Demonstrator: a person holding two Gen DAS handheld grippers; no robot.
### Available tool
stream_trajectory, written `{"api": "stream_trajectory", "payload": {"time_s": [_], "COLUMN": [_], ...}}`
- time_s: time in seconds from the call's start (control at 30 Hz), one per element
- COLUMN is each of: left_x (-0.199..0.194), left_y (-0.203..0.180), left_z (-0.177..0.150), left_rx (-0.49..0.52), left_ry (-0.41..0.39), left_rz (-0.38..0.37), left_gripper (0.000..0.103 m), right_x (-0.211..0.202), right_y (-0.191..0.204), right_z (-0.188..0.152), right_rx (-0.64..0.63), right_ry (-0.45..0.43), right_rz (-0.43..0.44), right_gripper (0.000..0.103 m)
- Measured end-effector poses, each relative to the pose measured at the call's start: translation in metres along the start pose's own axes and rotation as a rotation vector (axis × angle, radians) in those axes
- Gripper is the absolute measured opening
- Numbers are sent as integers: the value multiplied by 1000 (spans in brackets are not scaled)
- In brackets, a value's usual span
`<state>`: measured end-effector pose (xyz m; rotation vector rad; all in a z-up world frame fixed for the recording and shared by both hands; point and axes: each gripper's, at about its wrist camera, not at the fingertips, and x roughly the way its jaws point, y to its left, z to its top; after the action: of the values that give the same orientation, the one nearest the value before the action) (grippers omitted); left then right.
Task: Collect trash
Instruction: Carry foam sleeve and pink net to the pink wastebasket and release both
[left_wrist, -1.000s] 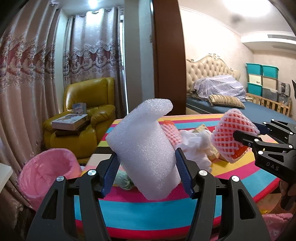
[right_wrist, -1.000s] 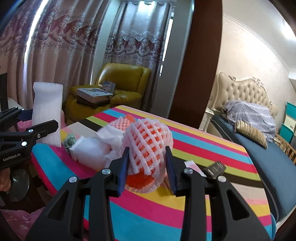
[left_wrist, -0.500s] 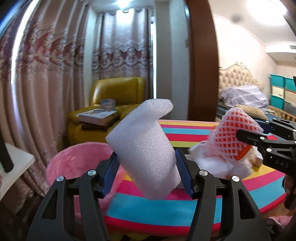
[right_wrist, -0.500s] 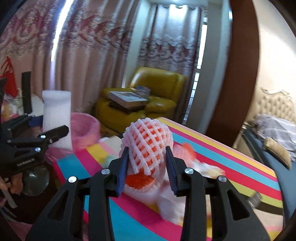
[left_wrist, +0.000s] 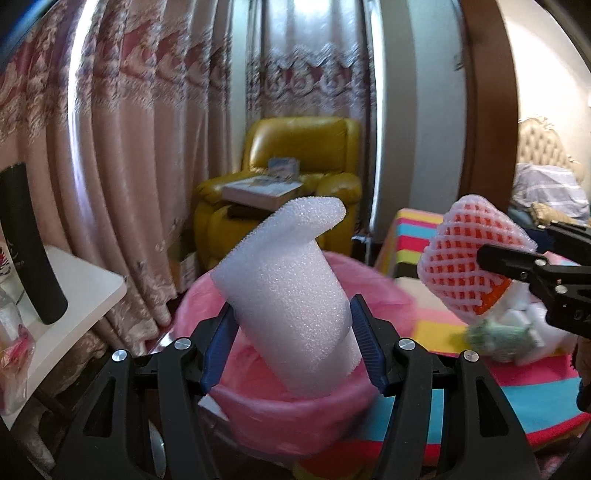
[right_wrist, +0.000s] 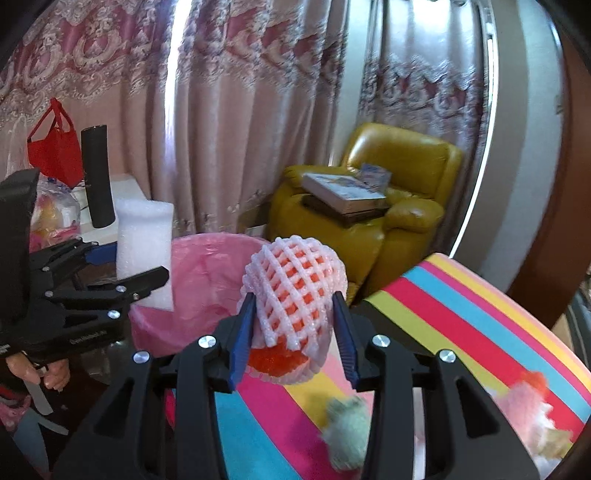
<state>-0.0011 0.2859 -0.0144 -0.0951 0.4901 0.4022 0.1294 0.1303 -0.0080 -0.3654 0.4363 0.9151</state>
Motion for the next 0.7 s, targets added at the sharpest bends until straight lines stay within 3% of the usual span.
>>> {"api": "stream_trajectory", "payload": {"time_s": [0.23, 0.27, 0.33, 0.4, 0.47, 0.7], "left_x": [39, 45, 50, 53, 51, 28], "left_y": [37, 41, 43, 46, 50, 42], "left_z": [6, 7, 5, 3, 0, -9], "left_rx": [-58, -61, -65, -75, -95, -118], "left_ry": [49, 51, 57, 59, 48, -11], "left_rz": [-12, -16, -9, 13, 33, 50], "left_gripper": [58, 59, 64, 71, 84, 90], "right_x": [59, 65, 76, 80, 76, 19], "right_y": [16, 18, 22, 23, 19, -3], "right_z": [16, 18, 21, 22, 20, 5], "right_rx": [1, -2, -5, 9, 34, 57], "right_ry": [44, 47, 45, 32, 28, -27], "right_rz": [53, 63, 87, 94, 94, 66], "right_gripper": [46, 49, 72, 75, 77, 84]}}
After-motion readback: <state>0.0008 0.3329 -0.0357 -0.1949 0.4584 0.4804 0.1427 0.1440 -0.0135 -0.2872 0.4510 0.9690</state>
